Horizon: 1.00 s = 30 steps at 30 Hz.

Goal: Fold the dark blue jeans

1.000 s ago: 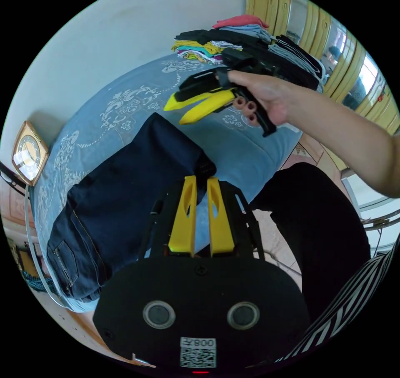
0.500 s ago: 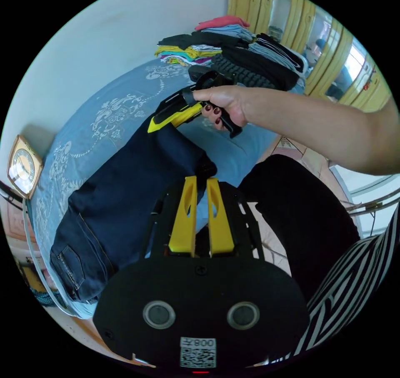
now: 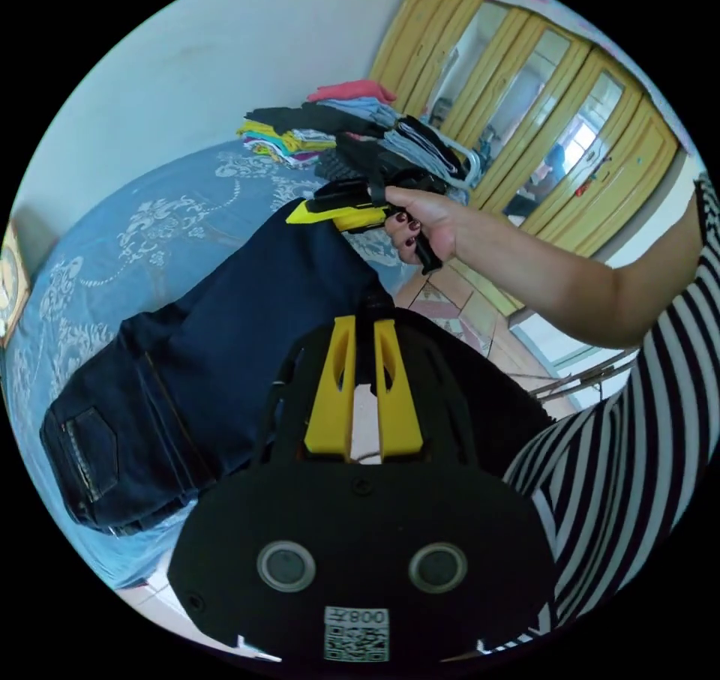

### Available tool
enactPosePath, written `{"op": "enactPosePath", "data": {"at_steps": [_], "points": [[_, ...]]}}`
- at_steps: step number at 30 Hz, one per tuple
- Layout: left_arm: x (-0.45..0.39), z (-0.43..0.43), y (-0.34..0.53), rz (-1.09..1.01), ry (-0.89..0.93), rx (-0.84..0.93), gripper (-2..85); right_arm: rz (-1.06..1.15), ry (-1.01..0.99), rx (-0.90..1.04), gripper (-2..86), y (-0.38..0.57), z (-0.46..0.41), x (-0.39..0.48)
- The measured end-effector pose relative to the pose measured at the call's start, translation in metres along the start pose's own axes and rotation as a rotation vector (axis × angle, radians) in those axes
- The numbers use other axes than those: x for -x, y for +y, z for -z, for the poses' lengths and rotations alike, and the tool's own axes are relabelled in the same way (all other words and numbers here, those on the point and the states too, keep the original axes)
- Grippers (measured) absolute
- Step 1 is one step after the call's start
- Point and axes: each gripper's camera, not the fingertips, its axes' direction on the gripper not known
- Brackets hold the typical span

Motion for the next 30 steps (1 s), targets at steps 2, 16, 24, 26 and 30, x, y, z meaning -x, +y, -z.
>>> {"op": "enactPosePath", "data": {"at_steps": [2,16,24,26,30], "points": [[0.027,0.040,0.015,0.069,0.036,-0.081,0.9,0.066,-0.023,0.020,5.0,-0.013,-0.029,0.041],[0.235,0.284,0.189,0.457,0.018,-0.495,1.1,0.204,-0.041,0.283,5.7,-0.097,-0.313,0.187],[0.347,0.362,0.289,0.670,-0.021,-0.526,1.5,0.158,0.031,0.378,5.7,-0.121,-0.446,0.204],[0.368,0.374,0.309,0.711,-0.020,-0.532,1.8,0.160,0.080,0.409,5.9,-0.126,-0.481,0.208],[0.415,0.387,0.350,0.806,-0.006,-0.500,2.8,0.137,0.166,0.462,6.5,-0.132,-0.530,0.203]]}}
